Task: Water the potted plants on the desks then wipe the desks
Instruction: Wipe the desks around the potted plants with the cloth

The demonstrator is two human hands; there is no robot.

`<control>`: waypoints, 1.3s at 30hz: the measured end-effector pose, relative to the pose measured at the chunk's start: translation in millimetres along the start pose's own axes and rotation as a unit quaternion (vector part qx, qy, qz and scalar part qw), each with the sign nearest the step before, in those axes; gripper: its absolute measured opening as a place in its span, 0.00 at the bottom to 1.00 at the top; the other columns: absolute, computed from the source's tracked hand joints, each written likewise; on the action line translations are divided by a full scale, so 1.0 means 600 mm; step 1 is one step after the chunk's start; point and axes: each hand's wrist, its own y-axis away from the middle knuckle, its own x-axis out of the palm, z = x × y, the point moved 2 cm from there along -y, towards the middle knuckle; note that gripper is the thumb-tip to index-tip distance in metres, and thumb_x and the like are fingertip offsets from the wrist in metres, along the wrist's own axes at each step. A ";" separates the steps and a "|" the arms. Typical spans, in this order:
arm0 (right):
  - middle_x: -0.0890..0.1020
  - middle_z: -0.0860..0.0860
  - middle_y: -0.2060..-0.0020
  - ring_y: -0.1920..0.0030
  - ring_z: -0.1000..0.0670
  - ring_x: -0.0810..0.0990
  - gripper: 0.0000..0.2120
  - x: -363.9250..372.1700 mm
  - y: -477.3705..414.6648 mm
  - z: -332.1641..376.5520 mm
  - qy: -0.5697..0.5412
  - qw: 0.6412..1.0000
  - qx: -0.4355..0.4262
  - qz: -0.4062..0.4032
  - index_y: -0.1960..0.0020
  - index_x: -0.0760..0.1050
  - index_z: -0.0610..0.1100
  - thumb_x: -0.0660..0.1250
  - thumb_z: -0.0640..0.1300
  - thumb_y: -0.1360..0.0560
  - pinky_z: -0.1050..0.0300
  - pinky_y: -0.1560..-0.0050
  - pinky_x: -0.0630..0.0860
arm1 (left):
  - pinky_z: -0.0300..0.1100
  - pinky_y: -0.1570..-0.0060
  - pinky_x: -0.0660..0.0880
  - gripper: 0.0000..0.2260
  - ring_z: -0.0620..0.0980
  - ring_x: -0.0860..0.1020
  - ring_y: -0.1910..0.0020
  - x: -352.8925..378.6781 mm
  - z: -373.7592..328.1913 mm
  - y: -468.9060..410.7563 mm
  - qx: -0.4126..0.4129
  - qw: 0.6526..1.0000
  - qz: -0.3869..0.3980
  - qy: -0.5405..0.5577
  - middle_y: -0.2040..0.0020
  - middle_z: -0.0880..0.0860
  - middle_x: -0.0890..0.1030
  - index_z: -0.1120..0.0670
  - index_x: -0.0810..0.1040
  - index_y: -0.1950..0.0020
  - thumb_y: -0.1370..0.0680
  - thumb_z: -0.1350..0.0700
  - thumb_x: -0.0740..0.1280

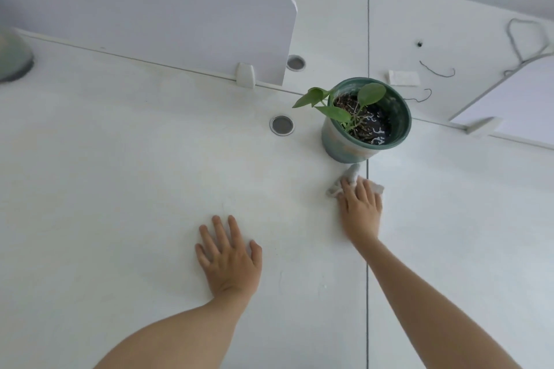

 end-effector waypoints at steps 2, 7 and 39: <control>0.76 0.40 0.37 0.35 0.37 0.72 0.25 0.015 0.037 0.028 0.005 0.999 -0.032 0.003 0.37 0.74 0.44 0.49 0.52 0.26 0.43 0.35 0.65 | 0.57 0.42 0.57 0.28 0.70 0.75 0.41 -0.004 -0.002 0.002 0.004 1.000 0.014 0.005 0.38 0.65 0.77 0.61 0.77 0.39 0.32 0.48 0.54; 0.82 0.44 0.44 0.44 0.40 0.80 0.18 0.052 0.153 0.078 0.037 0.993 -0.110 0.000 0.43 0.78 0.49 0.54 0.50 0.25 0.49 0.40 0.61 | 0.63 0.38 0.63 0.30 0.70 0.69 0.34 -0.008 -0.004 0.006 -0.010 0.997 0.006 0.071 0.33 0.65 0.72 0.61 0.74 0.35 0.31 0.47 0.51; 0.75 0.52 0.68 0.67 0.52 0.72 0.11 -0.038 0.476 -0.050 -0.432 0.897 0.068 -0.058 0.55 0.76 0.57 0.55 0.51 0.22 0.57 0.62 0.71 | 0.43 0.52 0.67 0.11 0.54 0.76 0.51 -0.097 0.139 0.209 -0.004 0.839 -0.012 0.544 0.49 0.57 0.78 0.61 0.75 0.43 0.22 0.59 0.59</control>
